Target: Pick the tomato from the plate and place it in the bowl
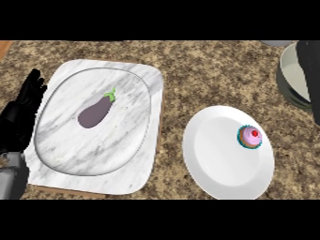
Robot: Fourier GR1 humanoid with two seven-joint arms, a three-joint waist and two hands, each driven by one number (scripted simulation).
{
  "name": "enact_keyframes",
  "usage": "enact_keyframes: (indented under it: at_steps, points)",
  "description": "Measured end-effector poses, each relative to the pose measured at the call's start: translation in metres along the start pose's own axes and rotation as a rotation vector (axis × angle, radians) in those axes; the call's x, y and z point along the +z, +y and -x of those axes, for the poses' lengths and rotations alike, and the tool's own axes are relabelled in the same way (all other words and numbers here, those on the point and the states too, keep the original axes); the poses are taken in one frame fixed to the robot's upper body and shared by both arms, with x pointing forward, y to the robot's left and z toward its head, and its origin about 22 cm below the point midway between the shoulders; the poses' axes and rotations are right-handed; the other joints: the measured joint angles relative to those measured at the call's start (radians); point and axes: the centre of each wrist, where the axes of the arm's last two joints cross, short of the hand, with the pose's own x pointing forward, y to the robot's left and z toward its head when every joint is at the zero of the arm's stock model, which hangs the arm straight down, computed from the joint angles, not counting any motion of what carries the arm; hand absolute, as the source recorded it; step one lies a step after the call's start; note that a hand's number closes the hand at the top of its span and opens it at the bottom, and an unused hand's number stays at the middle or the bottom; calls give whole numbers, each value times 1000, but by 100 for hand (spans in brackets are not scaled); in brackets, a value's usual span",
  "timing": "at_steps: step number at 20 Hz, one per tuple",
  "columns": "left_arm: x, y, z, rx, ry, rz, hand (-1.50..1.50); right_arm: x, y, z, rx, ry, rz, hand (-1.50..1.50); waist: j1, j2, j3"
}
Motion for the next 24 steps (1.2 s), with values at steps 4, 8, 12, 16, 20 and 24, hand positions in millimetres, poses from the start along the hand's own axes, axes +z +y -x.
enact_keyframes:
  at_steps: [4, 8, 12, 16, 20, 24]
  points:
    - [3, 1, 4, 2, 6, -2, 0, -28, 12, 32, -47, 38, -2, 150, -2, 0, 0]
    - [1, -2, 8, 5, 3, 5, 0, -49, 28, 63, -64, 55, 2, 150, 0, 2, 1]
    - [-2, 0, 5, 6, 0, 13, 0, -70, 36, 94, -77, 69, 9, 150, 3, 4, 1]
    - [-1, -2, 7, 5, 2, 9, 0, -79, 51, 125, 19, 140, -67, 150, 6, 5, 1]
    - [-3, -2, 5, 4, -3, 7, 0, -88, 57, 150, 15, 257, -175, -150, 9, 7, 2]
    - [1, 3, 2, 7, -2, 15, 0, -93, 64, 177, -20, 254, -258, -150, 11, 6, 3]
